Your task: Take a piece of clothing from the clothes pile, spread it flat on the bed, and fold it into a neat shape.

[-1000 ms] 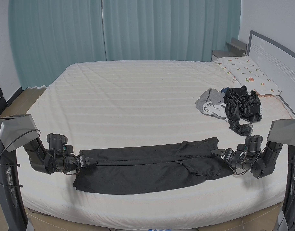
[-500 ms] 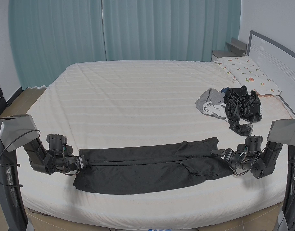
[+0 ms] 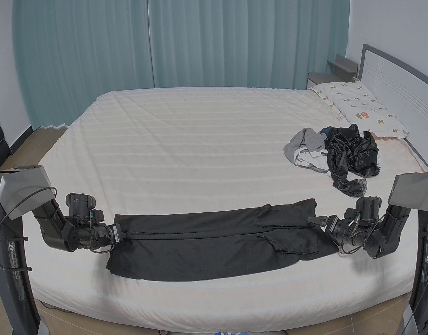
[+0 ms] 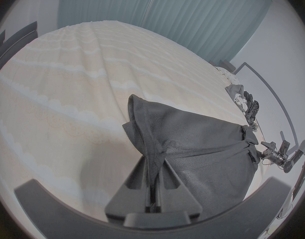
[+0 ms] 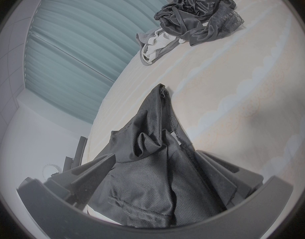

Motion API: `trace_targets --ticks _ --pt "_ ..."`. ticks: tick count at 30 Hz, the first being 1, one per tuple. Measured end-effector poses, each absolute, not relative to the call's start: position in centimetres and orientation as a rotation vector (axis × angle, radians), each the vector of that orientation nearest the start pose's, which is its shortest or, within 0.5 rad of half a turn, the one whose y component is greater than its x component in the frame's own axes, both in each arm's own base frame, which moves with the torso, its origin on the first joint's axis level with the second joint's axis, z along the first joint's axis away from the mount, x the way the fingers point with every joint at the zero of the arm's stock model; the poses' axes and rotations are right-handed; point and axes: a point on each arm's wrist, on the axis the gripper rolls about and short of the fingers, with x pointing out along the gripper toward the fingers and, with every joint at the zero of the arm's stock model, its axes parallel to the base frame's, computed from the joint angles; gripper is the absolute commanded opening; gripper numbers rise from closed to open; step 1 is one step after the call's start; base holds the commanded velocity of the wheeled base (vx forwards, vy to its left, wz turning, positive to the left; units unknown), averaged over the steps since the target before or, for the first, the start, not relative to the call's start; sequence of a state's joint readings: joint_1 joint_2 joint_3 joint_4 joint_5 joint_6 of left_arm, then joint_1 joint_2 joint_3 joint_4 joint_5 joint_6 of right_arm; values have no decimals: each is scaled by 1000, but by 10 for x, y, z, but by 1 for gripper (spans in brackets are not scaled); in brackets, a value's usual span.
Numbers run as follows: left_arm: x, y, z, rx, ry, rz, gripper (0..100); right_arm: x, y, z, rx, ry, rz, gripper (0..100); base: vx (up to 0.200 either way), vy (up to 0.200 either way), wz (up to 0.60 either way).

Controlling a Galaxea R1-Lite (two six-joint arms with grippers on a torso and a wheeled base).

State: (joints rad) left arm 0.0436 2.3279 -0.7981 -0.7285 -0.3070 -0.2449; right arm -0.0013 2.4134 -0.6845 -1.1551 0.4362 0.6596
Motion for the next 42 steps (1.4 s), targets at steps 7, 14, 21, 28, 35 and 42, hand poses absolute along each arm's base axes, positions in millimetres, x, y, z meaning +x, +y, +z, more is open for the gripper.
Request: trace_targets --ticks 7,14,21,28,35,42 --pt "365 10 -22 -378 752 -146 0 355 9 -39 757 688 223 100 0 0 0" --pt "372 12 -16 -456 709 -114 0 355 10 -39 757 689 224 100 0 0 0" --pt "376 12 -13 -512 698 -97 0 356 10 -39 757 687 225 100 0 0 0" --pt "377 6 -8 -525 689 -107 0 356 10 -39 756 686 225 100 0 0 0" --pt "376 -6 0 -519 671 -84 0 357 10 -39 756 685 225 100 0 0 0" --pt "378 -12 2 -500 661 -68 0 356 10 -39 756 686 226 100 0 0 0"
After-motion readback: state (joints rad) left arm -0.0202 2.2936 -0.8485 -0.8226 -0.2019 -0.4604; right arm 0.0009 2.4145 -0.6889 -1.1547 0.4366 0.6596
